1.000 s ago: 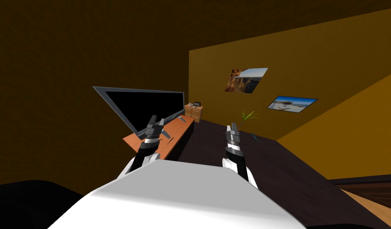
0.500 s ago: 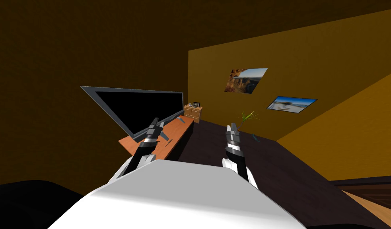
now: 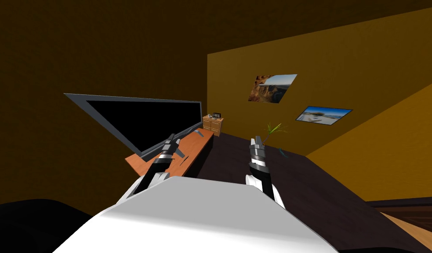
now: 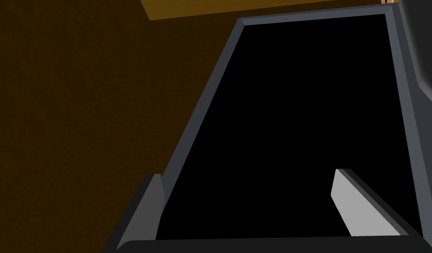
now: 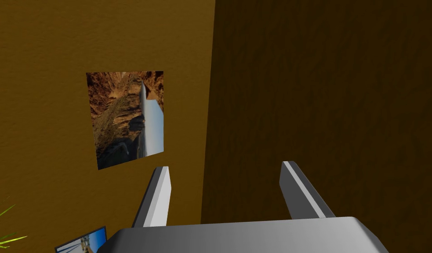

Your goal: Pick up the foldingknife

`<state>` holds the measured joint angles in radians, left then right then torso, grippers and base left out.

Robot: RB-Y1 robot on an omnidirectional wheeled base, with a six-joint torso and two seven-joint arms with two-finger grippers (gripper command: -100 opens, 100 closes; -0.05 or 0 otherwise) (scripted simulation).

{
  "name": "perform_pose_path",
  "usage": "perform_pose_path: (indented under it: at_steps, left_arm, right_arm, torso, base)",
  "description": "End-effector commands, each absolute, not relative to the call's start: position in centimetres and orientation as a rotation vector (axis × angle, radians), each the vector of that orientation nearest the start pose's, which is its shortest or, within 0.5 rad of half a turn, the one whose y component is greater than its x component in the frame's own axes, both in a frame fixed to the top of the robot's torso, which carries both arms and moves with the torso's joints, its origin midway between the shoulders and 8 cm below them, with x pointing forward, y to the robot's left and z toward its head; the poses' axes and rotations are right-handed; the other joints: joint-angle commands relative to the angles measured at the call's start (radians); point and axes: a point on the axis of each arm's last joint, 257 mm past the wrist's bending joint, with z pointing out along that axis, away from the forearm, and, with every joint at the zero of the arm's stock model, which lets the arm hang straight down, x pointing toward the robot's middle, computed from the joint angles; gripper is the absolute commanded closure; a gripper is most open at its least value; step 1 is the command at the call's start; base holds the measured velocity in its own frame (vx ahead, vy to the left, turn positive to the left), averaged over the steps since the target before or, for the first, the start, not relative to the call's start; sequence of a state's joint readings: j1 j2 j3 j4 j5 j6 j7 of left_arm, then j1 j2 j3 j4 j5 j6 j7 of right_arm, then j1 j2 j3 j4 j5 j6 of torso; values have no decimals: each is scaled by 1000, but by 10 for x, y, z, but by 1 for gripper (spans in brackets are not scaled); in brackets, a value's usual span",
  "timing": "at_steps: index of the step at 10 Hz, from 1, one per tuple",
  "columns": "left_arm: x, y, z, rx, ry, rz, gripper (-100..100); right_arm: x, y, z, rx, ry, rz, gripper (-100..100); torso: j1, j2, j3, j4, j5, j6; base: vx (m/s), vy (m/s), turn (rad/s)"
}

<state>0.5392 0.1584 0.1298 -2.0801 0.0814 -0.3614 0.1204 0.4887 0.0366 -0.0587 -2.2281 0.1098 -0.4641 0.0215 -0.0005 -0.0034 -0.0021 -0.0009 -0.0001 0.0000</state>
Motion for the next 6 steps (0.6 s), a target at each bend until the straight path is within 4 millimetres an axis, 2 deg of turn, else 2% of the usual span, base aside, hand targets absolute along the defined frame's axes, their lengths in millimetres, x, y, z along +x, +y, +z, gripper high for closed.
perform_pose_path:
  at_steps: [1, 2, 3, 4, 5, 6]
  left_arm:
    - [376, 370, -119, -1018, 881, -1167, -100]
    - [377, 382, -135, -1076, 890, -1149, -100]
    - [377, 382, -138, -1088, 898, -1144, -100]
    - [377, 395, -156, -1152, 906, -1123, -100]
    - [377, 395, -157, -1156, 909, -1121, -100]
    - [375, 407, -177, -1227, 918, -1096, -100]
  right_arm:
    - [358, -294, -3, 666, 702, 1139, 0]
    - [358, -294, -3, 666, 702, 1139, 0]
    - [358, -294, -3, 666, 702, 1139, 0]
    - [358, -294, -3, 666, 702, 1139, 0]
    - [358, -294, -3, 666, 702, 1139, 0]
    - [358, -294, -3, 666, 702, 1139, 0]
  torso:
    - [0, 0, 0, 0, 0, 0]
    - [0, 0, 0, 0, 0, 0]
    - [0, -2, -1, 0, 0, 0]
    - [0, -1, -1, 0, 0, 0]
    - [0, -1, -1, 0, 0, 0]
    - [0, -1, 0, 0, 0, 0]
  base:
    - [54, -12, -11]
    - [86, -18, -28]
    - [66, -11, -5]
    - [73, -12, -12]
    - [62, -9, -5]
    - [70, -12, -17]
